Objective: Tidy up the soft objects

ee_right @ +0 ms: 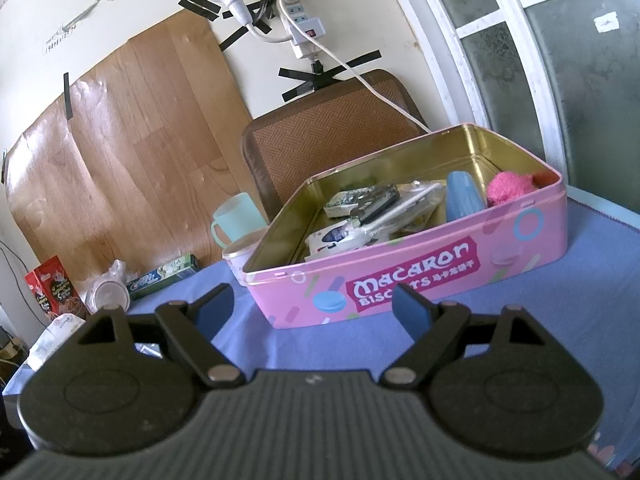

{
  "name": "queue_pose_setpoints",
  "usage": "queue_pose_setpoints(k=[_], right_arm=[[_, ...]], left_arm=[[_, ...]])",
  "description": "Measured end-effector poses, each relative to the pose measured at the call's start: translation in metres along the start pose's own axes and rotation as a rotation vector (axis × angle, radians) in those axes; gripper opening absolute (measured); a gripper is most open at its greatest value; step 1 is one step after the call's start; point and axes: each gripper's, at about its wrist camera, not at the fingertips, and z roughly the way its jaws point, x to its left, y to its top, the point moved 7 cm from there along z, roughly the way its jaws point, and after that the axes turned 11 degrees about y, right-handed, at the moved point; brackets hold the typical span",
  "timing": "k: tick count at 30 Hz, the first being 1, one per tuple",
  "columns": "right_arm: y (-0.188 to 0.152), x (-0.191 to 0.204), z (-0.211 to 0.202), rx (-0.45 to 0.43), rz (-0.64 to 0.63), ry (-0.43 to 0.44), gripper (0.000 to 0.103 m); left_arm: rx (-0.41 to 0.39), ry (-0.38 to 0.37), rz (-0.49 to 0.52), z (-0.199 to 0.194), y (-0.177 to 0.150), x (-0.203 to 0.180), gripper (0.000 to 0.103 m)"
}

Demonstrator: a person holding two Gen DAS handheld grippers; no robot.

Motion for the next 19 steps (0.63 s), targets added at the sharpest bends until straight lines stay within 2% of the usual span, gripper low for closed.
queue_pose_setpoints(k=[13, 19], right_arm=[[0.0016, -0.0013, -0.0008, 0.002, 0.002, -0.002, 0.088], [0.0024, -0.0002, -0.0011, -0.001, -0.001, -0.007, 0.088]], left_arm=[[0.003, -0.017, 0.008, 0.0008, -0.0001, -0.0041, 0.103], [-0.021, -0.044, 0.009, -0.0033, 0.0002, -0.0048, 0.103]])
